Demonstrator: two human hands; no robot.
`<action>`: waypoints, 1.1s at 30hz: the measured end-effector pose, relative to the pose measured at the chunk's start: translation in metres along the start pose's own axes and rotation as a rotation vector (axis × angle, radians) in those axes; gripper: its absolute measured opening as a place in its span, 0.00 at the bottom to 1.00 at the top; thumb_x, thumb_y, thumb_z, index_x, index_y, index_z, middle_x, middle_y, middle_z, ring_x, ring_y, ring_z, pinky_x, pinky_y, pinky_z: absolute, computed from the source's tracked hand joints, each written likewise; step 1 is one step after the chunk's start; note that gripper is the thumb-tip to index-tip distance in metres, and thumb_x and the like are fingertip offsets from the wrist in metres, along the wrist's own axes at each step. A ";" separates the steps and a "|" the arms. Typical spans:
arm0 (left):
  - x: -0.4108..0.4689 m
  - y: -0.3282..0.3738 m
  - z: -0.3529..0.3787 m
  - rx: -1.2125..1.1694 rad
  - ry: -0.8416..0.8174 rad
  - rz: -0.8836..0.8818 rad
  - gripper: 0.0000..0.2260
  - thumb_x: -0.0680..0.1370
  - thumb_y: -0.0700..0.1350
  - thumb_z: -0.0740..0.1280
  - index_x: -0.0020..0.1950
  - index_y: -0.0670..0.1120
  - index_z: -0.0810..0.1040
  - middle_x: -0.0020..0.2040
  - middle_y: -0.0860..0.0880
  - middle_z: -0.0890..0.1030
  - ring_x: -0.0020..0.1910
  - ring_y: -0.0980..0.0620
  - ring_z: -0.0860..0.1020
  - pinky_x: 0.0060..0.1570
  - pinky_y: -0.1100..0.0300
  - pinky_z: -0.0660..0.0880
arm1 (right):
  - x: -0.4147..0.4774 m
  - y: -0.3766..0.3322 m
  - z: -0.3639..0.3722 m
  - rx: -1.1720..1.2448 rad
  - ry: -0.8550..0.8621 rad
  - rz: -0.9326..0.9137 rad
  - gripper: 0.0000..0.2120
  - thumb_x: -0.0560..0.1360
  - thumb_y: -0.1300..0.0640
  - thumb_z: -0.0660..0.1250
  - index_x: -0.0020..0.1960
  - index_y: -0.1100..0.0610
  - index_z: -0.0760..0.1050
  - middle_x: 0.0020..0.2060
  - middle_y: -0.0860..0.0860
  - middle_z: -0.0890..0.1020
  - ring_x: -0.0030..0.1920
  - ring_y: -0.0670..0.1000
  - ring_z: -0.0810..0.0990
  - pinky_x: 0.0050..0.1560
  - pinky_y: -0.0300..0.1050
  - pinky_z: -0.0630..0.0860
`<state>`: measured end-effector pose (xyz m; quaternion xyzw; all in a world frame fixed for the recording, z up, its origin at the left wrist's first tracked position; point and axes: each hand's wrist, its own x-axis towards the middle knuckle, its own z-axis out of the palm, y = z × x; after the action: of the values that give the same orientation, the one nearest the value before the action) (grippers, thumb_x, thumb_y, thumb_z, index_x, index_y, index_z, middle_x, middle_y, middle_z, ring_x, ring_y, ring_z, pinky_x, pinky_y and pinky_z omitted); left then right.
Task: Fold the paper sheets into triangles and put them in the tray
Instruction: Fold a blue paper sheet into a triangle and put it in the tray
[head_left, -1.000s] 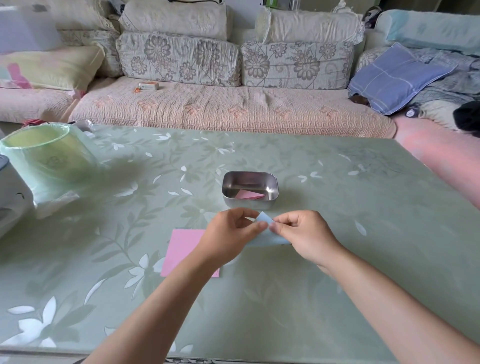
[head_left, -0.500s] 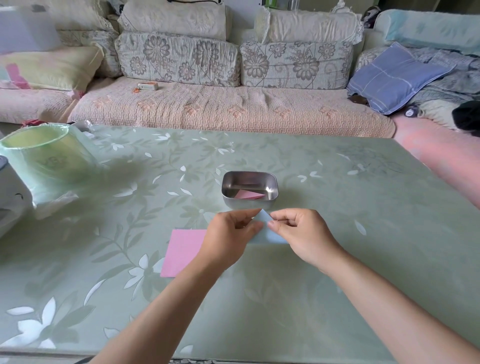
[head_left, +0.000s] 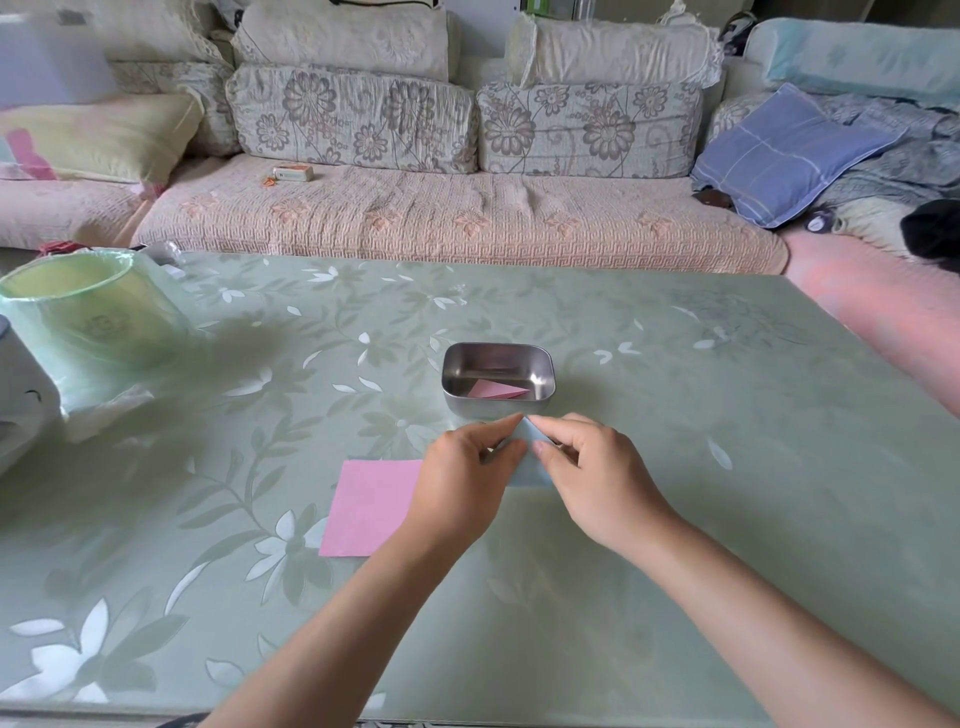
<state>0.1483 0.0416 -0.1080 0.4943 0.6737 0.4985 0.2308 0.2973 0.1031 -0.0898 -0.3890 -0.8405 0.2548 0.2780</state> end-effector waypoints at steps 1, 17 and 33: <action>0.000 0.001 0.000 0.005 -0.001 -0.004 0.14 0.79 0.46 0.69 0.64 0.52 0.80 0.32 0.64 0.78 0.31 0.66 0.72 0.34 0.75 0.68 | 0.000 -0.001 0.000 -0.007 -0.006 0.000 0.09 0.81 0.56 0.63 0.55 0.61 0.78 0.38 0.54 0.73 0.38 0.53 0.72 0.42 0.50 0.73; -0.002 0.006 0.000 0.032 0.011 0.027 0.14 0.79 0.47 0.69 0.64 0.54 0.80 0.42 0.63 0.78 0.39 0.71 0.75 0.38 0.78 0.67 | -0.001 -0.007 -0.006 0.015 -0.011 0.042 0.14 0.81 0.57 0.61 0.37 0.59 0.68 0.32 0.49 0.66 0.33 0.48 0.65 0.35 0.44 0.62; -0.007 0.009 0.005 0.042 0.042 0.058 0.13 0.79 0.45 0.68 0.64 0.53 0.81 0.40 0.59 0.77 0.40 0.68 0.74 0.39 0.76 0.67 | -0.001 -0.007 -0.004 -0.001 -0.018 0.037 0.14 0.82 0.58 0.61 0.39 0.60 0.69 0.34 0.49 0.68 0.34 0.48 0.66 0.38 0.46 0.64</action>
<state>0.1587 0.0381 -0.1034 0.5077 0.6742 0.5011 0.1914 0.2967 0.0994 -0.0828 -0.4024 -0.8358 0.2629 0.2655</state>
